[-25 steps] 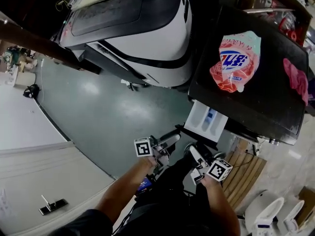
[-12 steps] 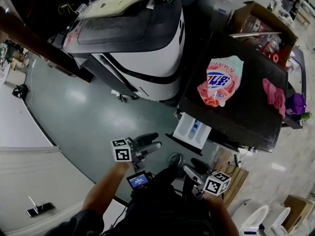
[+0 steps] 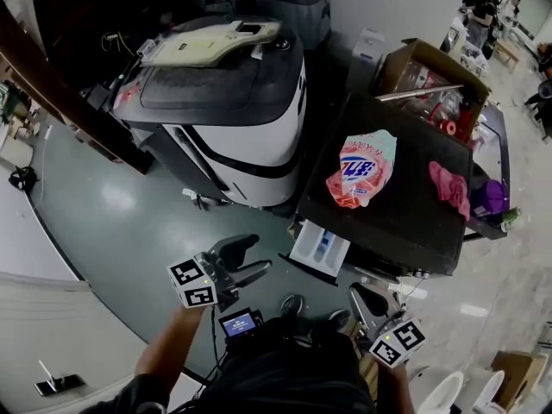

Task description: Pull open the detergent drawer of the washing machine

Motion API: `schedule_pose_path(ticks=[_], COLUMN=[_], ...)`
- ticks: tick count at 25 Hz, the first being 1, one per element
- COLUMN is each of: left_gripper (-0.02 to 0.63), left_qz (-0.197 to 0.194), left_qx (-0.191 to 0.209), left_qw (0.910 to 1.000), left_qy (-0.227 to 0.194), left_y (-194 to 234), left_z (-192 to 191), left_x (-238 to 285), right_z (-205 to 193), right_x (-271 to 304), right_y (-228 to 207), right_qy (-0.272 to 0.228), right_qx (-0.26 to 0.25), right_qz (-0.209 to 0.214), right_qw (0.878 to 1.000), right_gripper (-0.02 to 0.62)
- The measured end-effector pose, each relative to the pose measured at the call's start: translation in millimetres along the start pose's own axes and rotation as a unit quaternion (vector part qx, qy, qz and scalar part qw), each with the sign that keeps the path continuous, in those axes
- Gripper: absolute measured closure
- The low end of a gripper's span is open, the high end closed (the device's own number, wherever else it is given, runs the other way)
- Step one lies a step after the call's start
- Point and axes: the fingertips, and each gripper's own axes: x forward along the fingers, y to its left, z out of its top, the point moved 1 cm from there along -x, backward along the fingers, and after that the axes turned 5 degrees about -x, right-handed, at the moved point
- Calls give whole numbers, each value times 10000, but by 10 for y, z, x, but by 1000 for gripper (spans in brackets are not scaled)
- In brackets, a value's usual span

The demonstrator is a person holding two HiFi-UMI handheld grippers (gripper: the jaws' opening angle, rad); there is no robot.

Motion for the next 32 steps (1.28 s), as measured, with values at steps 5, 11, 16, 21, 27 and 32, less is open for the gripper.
schedule_pose_path(ticks=[5,11,16,21,27,32], left_gripper=[276,276,276,276,276,276], left_qz=[-32,-28,93,223,111,123], left_qx=[1110,1848,2197,2792,3054,3062], left_qw=[9938,9828,9755,9599,9521,9517], left_qy=[85,50,33,-112,-107,-189], left_y=[-385,-796,-1098,-1375,-1559,-1529], left_z=[360,725,1023,1277,1340,1367], left_x=[71,123,176,215,241,210], right_z=[768,1512,1929,2213,2267,2224], right_x=[-253,-591,-818,-1081,-1258,-1329], right_y=[71,197,396,425,330,304], right_qy=[-121,-475,-872,-1120,-1185,-1114], right_qx=[-1310,-2086,-2359,-2390,-2252,-2213], right_qz=[-661,-1322,-1415,-1639,-2046,-2189], right_qw=[9891,9679,9575,9505,9452,9438], right_gripper=[579,578,578,551,515,499])
